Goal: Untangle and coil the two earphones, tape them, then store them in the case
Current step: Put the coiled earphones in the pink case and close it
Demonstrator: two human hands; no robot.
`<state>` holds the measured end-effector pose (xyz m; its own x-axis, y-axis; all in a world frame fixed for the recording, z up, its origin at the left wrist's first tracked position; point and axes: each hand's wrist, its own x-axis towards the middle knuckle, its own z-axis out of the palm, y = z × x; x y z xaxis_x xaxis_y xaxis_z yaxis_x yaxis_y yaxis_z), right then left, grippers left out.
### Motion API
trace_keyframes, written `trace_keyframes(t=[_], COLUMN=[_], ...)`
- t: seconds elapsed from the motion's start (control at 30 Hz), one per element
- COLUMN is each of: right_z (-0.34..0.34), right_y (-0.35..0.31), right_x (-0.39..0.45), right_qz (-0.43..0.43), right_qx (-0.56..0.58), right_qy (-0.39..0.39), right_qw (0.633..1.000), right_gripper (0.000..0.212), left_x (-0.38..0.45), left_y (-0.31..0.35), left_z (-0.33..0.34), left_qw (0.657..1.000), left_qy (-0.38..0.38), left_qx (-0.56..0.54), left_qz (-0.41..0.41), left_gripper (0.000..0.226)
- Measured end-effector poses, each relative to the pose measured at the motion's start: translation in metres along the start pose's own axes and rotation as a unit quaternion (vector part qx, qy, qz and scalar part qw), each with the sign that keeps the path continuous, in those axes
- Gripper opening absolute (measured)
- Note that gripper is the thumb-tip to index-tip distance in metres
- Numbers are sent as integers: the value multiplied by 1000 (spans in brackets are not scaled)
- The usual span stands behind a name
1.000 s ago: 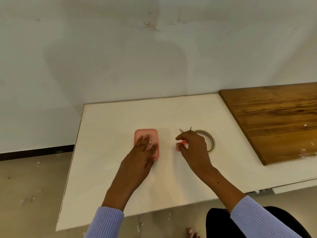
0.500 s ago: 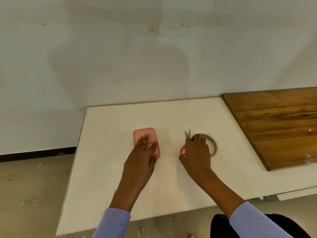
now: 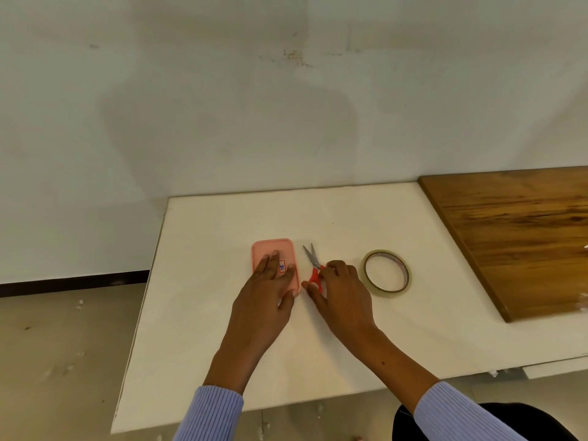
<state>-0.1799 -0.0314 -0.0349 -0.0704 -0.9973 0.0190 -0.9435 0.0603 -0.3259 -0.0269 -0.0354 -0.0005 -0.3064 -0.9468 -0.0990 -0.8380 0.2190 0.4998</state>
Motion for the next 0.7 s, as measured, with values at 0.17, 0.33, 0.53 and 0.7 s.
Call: trace_keyframes(t=[0.17,0.33,0.53,0.7], right_z=[0,-6,-10,-10], right_y=[-5,-3,3,1], right_x=[0,0,0,2], right_qz=[36,32,52,55], right_qx=[-23,4,22,18], right_qy=[-7,-5,-31,-39], right_qw=[999,999,998,998], right_gripper=[49,41,51,59], left_x=[0,1,2,3], left_y=[0,-1,-2,-2], left_z=[0,1,2,4], left_qw=[1000,1000,1000,1000], left_qy=[0,-2,2,6], left_qx=[-2,-5,-3,-7], left_qz=[-3,-4,-7,-10], left_gripper=[46,46,47,47])
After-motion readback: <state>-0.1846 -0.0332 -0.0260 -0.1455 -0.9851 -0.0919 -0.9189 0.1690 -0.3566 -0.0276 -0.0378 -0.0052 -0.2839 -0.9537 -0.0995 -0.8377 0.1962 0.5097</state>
